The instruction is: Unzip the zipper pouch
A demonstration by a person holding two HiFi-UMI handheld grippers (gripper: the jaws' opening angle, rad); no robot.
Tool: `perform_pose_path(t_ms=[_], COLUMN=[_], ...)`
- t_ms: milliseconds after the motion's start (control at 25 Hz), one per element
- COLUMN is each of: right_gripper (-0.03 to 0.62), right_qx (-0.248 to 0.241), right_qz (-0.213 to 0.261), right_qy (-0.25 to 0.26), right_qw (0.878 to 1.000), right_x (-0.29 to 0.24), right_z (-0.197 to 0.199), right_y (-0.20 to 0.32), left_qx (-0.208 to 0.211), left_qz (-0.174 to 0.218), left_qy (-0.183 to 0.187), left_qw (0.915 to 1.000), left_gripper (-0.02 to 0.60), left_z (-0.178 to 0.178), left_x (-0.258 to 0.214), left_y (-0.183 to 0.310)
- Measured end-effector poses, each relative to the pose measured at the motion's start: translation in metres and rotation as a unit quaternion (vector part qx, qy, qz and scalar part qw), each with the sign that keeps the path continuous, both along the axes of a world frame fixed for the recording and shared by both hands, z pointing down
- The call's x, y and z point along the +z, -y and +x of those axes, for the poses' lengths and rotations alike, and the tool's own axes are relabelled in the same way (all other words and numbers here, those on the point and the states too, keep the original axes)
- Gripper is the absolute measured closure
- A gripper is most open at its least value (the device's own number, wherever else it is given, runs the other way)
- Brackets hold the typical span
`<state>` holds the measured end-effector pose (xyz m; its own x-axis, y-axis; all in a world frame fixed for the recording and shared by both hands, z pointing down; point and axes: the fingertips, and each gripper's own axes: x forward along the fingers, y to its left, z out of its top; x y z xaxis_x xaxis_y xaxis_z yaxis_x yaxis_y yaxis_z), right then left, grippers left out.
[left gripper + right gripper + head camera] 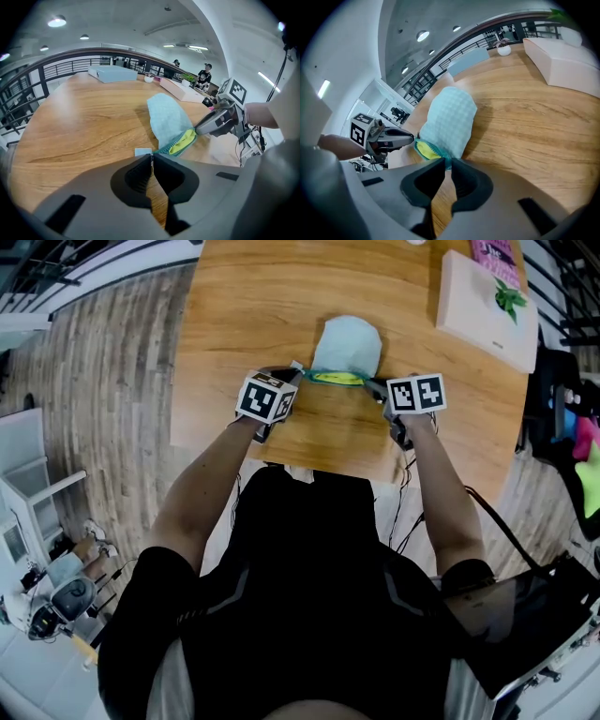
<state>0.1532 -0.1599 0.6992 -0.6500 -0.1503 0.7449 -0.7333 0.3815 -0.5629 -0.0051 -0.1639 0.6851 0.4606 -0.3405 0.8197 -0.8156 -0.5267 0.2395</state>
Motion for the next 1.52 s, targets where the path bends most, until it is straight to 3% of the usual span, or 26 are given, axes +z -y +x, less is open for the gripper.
perform_pose_path(t_ms=[160,240,360,480,800,920,1120,1360,1520], right_gripper=[0.529,0.492,0.440,0.437,0.427,0.429,0.442,0.451,0.474], right_qx=[0.010,0.022,0.034,0.061,0.099,0.112,0.132,0.159,0.175], right_qz=[0.011,0.015,0.019,0.043,0.130,0.183,0.277,0.374,0.435], right_qy=[-0.006,-0.013,-0.018,-0.017,-0.005,0.002,0.006,0.007,0.006], right_qw=[1.000,1.000,0.999,0.997,0.987,0.977,0.952,0.914,0.883], right_x=[0.000,-0.002,-0.008,-0.027,-0.106,-0.155,-0.236,-0.321,-0.374], right_z=[0.002,0.002,-0.001,0.003,0.011,0.009,0.002,-0.001,-0.005], right_y=[0.001,-0.001,-0.009,-0.006,-0.006,-0.001,0.002,-0.007,-0.012], left_qx=[0.013,0.015,0.014,0.007,0.009,0.005,0.012,0.029,0.021], left_qz=[-0.010,-0.015,0.000,0.013,0.115,0.170,0.258,0.341,0.379], left_qy=[0.003,0.007,-0.003,-0.015,-0.058,-0.092,-0.146,-0.173,-0.175], left_qw=[0.9999,0.9998,0.9999,0.9998,0.9916,0.9812,0.9549,0.9235,0.9083], left_gripper=[0.547,0.546,0.546,0.546,0.546,0.546,0.546,0.547,0.548], left_z=[0.000,-0.002,-0.005,-0.012,-0.034,-0.042,-0.053,-0.064,-0.075], left_x=[-0.001,-0.003,-0.016,-0.032,-0.109,-0.157,-0.241,-0.322,-0.361], left_y=[0.000,0.001,0.002,0.007,0.017,0.026,0.028,0.016,0.014])
